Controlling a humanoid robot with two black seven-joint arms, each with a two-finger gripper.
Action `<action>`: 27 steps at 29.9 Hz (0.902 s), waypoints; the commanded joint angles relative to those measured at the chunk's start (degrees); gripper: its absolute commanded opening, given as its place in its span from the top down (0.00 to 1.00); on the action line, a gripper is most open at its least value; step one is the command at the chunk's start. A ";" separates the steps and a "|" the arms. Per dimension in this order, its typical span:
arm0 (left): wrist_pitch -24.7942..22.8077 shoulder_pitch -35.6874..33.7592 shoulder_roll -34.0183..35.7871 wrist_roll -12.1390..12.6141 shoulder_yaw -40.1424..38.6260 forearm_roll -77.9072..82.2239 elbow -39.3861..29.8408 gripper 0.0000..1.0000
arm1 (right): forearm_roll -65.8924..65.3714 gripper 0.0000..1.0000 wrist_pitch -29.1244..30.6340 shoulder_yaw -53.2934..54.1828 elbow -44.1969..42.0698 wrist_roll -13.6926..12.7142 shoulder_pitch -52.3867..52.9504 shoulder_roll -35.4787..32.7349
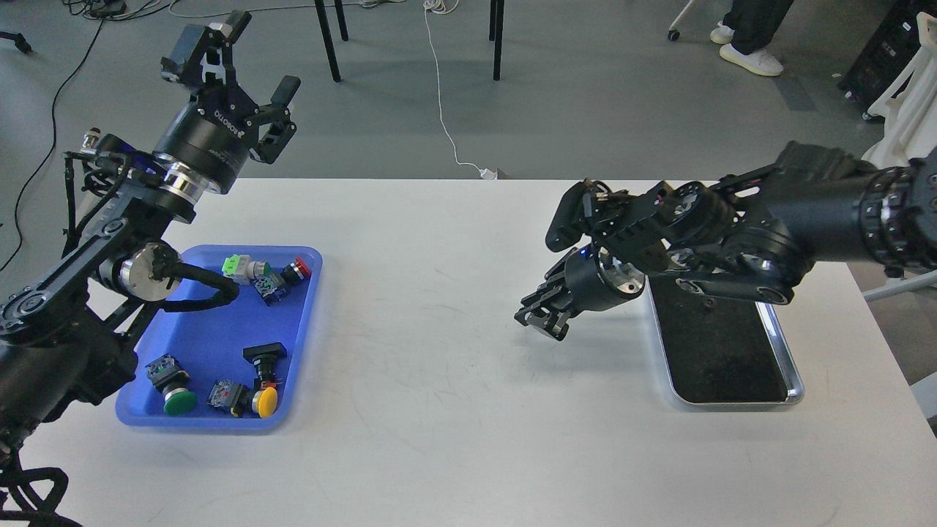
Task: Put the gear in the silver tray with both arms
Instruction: 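Carry the gear into the silver tray and open the right gripper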
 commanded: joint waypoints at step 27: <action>0.09 0.04 -1.52 1.11 0.29 0.33 0.09 0.02 | -10.12 0.78 -0.04 1.68 -4.04 0.03 -14.34 -22.18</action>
